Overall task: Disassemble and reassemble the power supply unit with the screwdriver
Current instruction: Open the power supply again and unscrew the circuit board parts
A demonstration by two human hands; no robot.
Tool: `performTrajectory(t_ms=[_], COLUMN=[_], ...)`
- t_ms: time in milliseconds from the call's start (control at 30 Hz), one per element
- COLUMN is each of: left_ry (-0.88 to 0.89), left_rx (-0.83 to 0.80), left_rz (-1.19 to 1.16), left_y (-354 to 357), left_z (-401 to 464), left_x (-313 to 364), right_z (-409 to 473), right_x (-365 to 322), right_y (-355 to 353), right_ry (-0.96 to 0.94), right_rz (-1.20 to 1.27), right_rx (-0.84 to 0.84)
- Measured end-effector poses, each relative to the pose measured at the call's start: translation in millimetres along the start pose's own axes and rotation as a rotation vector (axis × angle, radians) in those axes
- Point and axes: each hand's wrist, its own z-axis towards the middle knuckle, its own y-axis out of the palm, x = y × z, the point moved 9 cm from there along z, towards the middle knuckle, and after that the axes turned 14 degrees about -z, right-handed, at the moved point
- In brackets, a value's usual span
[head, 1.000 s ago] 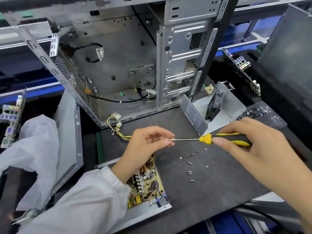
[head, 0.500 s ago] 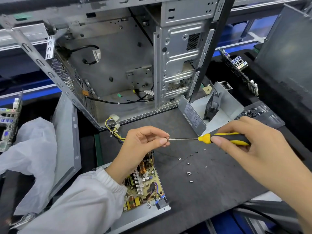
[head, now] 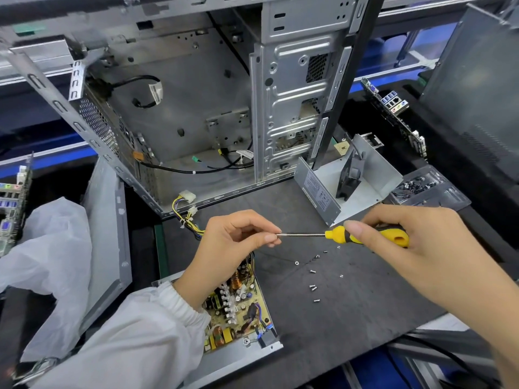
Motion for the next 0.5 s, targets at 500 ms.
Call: performTrajectory(t_ms=[500], left_ry=[0.452], left_rx=[-0.086], left_rz=[0.597], left_y=[21], left_z=[-26], left_x=[26], right_z=[7], right_x=[3], right_y=[6], right_ry=[0.075], right_rz=[0.004], right_rx=[-0.077])
